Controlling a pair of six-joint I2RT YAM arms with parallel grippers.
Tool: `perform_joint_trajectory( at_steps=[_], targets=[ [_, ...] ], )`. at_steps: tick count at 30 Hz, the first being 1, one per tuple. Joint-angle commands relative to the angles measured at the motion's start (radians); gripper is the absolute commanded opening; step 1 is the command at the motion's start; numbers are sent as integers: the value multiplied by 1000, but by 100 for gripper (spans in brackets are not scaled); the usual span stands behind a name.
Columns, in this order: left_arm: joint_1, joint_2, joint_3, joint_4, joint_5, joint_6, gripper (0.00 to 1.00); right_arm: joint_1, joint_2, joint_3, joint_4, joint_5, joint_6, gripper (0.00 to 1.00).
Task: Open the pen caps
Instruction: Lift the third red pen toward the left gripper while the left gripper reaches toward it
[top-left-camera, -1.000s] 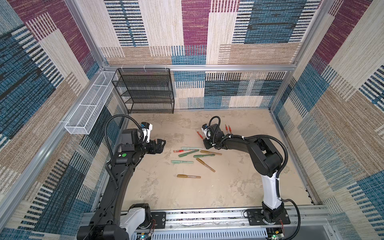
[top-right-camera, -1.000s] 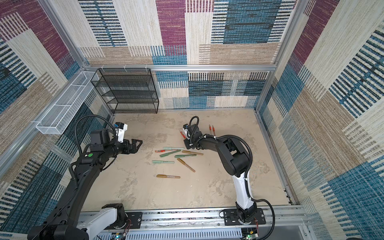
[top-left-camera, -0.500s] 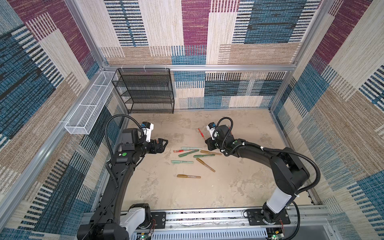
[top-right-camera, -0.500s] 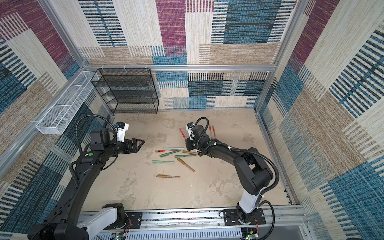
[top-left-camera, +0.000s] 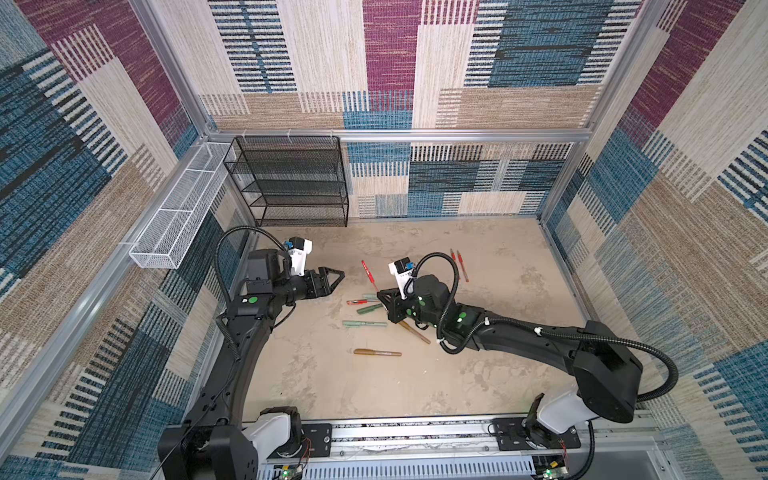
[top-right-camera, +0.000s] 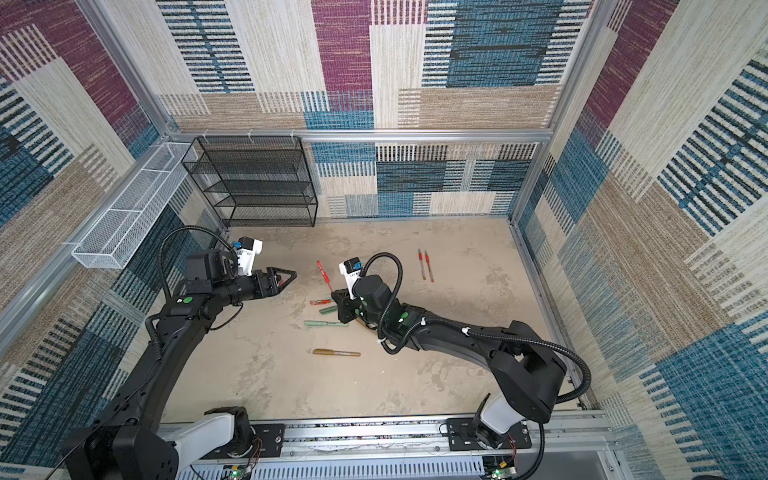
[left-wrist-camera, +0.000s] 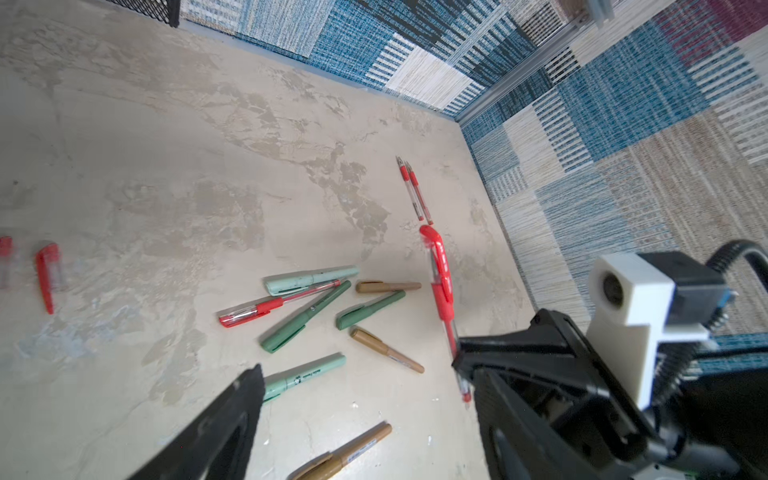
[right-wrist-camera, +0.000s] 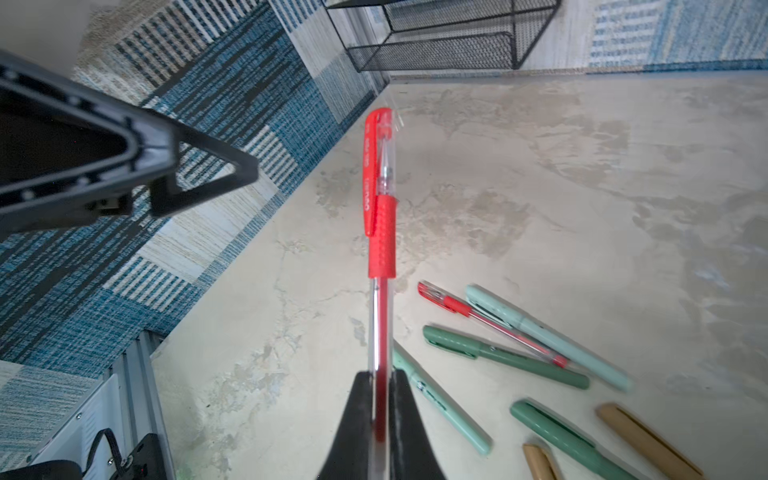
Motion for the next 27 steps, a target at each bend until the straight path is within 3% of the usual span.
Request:
perform_joint_trajectory(
  at_steps=[1, 12, 15, 27],
  targets=[
    [-5, 22, 35, 55, 43, -98, 81, 47, 33, 56, 0, 128, 19, 1],
    [-41, 76, 61, 52, -10, -117, 68, 172, 198, 285, -156, 317, -74, 2],
    [-40, 81, 77, 20, -41, -104, 57, 180, 220, 323, -184, 330, -83, 2],
    [-39, 98, 90, 19, -72, -97, 33, 214, 253, 361, -195, 355, -137, 1]
  ],
)
